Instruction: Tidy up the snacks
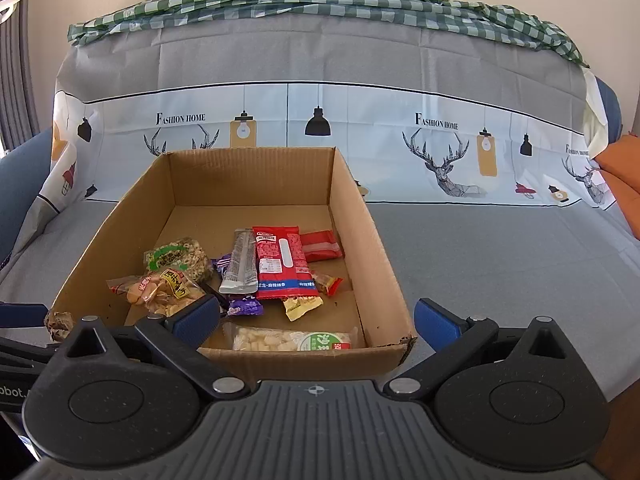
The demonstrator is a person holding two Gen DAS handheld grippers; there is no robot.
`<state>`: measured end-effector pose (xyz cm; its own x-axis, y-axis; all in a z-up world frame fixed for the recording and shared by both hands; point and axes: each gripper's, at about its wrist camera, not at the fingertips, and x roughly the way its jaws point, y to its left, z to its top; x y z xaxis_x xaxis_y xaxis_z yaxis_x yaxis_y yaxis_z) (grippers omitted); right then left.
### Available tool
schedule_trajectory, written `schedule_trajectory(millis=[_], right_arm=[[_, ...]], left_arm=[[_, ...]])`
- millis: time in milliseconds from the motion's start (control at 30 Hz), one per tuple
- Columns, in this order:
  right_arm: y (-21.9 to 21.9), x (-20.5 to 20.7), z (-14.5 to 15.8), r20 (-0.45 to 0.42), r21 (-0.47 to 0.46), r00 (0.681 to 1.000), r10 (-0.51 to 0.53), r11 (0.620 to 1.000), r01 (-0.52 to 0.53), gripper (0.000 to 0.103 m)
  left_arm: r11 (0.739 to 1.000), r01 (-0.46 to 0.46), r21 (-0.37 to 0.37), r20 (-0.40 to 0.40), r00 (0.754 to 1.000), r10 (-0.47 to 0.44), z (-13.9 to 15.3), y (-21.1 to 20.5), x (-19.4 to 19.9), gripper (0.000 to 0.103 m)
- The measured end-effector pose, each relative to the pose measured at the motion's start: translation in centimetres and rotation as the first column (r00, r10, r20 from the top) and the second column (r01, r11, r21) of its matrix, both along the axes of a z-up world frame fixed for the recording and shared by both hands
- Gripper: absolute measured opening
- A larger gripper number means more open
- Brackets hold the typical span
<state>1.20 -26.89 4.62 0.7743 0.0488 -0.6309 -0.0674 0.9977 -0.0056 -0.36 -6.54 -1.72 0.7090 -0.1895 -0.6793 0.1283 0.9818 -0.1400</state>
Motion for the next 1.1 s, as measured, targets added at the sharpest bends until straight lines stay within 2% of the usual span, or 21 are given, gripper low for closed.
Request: schedule_trajectory(millis=[1100], right_arm=[[0.5, 0.31, -0.31, -0.007, -0.031, 0.999, 0.031, 0.999, -0.031, 0.102]], left_arm=[[1.0, 0.017, 0.004, -0.013, 1.0, -0.017, -0.48, -0.29, 0.1, 0.102]])
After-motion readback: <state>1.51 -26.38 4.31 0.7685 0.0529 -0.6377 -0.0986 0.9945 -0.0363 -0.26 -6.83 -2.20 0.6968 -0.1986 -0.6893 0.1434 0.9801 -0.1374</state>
